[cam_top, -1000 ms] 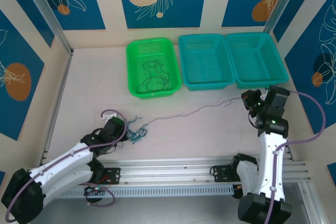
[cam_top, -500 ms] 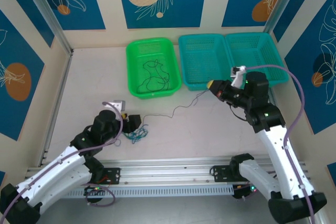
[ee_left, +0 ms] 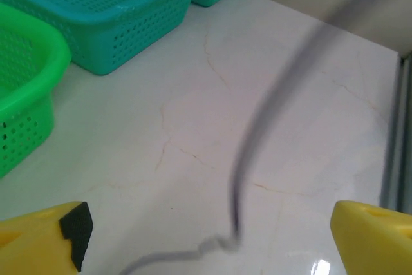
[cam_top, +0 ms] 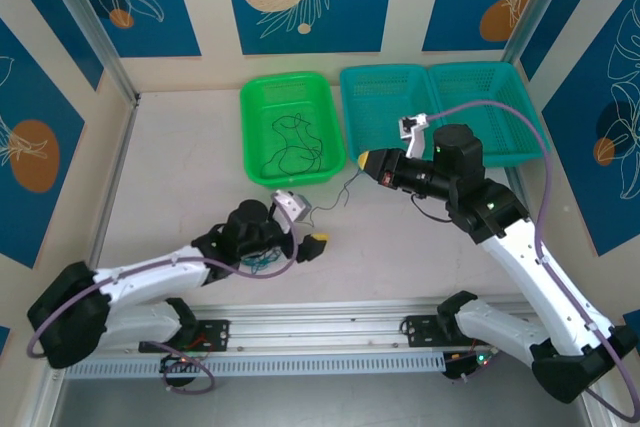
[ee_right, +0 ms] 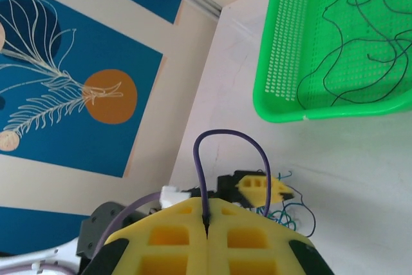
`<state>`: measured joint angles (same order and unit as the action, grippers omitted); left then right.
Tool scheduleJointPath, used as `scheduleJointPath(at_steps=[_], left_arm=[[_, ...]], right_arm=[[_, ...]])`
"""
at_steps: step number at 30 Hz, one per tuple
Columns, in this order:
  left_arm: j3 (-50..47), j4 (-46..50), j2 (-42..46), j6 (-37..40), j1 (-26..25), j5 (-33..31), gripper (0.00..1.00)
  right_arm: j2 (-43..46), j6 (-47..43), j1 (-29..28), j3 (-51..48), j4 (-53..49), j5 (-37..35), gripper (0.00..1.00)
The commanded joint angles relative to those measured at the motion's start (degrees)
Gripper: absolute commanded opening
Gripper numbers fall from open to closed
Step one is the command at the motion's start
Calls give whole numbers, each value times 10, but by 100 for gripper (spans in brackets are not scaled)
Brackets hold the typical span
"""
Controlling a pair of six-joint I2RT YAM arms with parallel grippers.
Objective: Untangle the cables
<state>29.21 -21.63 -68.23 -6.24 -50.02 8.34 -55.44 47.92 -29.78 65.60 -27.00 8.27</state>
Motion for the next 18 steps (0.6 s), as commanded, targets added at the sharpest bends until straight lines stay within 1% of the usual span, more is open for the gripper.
scheduleJointPath(at_steps=[1,2,3,4,5,6,7,8,10,11,14,16,18], left_arm=[[32,-62,-46,25,-4,-32,54],[39,-53,-53,15,-4,-45,26],[43,-41,-53,8,-3,-58,4],[48,-23,-44,-5,-3,-74,0],[52,-3,-32,-21,0,-86,0],[56,16,-17,-36,2,-89,0],[65,38,1,-57,7,-84,0],[75,55,16,-80,11,-71,0],[105,91,33,-115,16,-39,0],[124,114,36,-129,16,-29,0],[182,199,25,-160,17,-35,0],[208,240,13,-175,18,-48,0],[220,258,5,-189,19,-56,0]], right_arm=[[6,-2,-7,2,-11,-51,0],[11,0,-5,-2,-31,-90,0],[18,2,1,-10,-51,-127,0],[26,8,13,-25,-75,-171,0],[37,14,31,-49,-92,-205,0],[48,13,47,-78,-94,-220,0],[58,9,63,-116,-87,-227,0],[65,1,73,-157,-68,-219,0],[70,-11,78,-222,-25,-175,8],[72,-21,77,-245,-2,-142,15],[90,-59,73,-280,45,-63,35],[128,-89,56,-308,91,-40,42],[171,-126,32,-339,144,-15,45]])
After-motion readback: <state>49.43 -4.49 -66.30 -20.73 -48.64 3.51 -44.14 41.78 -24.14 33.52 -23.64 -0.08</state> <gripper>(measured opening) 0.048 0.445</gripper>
